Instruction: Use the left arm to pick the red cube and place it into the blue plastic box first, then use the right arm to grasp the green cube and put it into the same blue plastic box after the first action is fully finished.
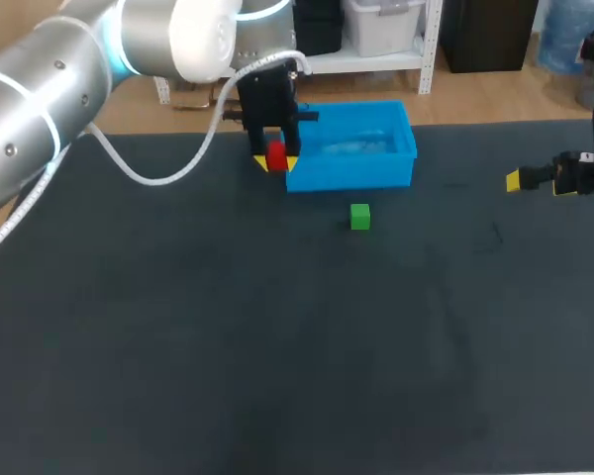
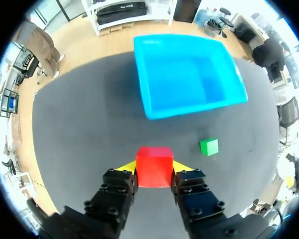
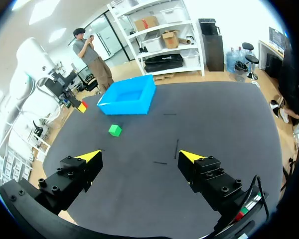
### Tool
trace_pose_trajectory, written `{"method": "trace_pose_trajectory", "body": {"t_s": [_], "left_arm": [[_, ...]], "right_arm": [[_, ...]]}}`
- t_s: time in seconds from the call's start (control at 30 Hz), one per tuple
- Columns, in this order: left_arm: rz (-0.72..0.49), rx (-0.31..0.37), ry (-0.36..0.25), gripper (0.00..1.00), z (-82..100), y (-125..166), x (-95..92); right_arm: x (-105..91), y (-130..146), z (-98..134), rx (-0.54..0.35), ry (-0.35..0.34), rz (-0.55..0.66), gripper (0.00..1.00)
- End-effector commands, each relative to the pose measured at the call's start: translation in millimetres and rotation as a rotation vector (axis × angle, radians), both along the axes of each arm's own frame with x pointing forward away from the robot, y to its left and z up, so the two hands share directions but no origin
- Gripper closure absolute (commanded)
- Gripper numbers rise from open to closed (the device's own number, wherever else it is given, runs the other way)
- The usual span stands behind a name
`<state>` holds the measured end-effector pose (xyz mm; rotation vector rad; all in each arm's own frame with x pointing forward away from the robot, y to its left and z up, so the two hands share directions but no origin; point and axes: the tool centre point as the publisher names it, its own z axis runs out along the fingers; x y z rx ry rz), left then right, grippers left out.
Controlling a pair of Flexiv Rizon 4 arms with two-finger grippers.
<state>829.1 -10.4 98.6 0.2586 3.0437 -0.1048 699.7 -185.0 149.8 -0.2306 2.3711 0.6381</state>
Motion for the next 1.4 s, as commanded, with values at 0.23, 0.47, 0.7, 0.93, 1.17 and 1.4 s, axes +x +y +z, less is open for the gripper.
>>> {"method": "trace_pose_trajectory", "body": {"t_s": [0.23,0.47,0.7,0.93,1.17,1.4], "left_arm": [[-0.005,-0.031,-0.061,1.0,20.4,0.4,6.3],[-0.023,-0.048,-0.096,1.0,33.9,-7.1,18.7],[-0.043,-0.059,-0.127,1.0,44.4,-16.1,32.4],[-0.05,-0.086,-0.161,1.0,50.4,-26.0,49.1],[-0.053,-0.1,-0.181,1.0,51.8,-34.7,68.8],[-0.073,-0.109,-0.203,1.0,53.2,-47.1,86.4]], "right_arm": [[0.4,0.1,0.0,-0.001,0.001,0.0,0.0],[0.4,0.1,0.0,-0.001,0.001,0.0,0.0],[0.4,0.1,0.0,-0.001,0.001,0.0,0.0],[0.4,0.1,0.0,-0.001,0.001,0.0,0.0],[0.4,0.1,0.0,-0.001,0.001,0.0,0.0],[0.4,0.1,0.0,-0.001,0.001,0.0,0.0]]}}
